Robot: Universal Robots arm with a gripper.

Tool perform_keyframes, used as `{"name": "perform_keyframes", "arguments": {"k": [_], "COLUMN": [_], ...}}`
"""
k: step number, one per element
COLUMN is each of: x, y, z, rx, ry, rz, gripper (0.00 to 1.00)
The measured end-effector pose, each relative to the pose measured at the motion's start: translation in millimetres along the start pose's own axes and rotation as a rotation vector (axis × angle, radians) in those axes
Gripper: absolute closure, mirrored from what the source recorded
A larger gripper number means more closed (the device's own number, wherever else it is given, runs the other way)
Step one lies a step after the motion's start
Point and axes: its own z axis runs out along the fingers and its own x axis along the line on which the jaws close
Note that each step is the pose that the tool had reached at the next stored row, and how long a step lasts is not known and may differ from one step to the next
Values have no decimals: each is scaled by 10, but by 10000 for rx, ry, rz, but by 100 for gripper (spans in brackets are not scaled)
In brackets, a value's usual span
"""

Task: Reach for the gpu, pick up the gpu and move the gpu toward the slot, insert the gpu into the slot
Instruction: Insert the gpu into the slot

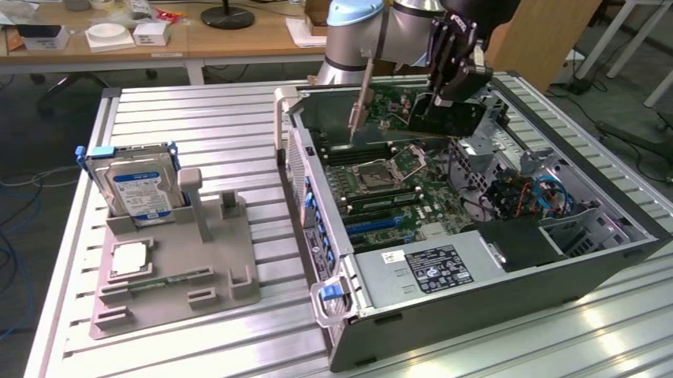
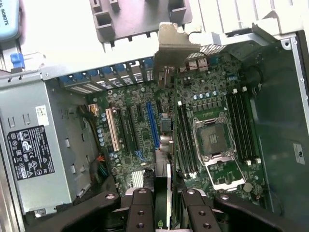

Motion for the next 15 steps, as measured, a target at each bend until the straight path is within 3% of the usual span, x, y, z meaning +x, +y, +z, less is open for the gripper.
{"name": "perform_keyframes", "arguments": {"k": [15], "x": [0], "y": [0], "z": [0], "rx": [-8], "ry": [49], "rz": [-1349], "gripper": [74]}}
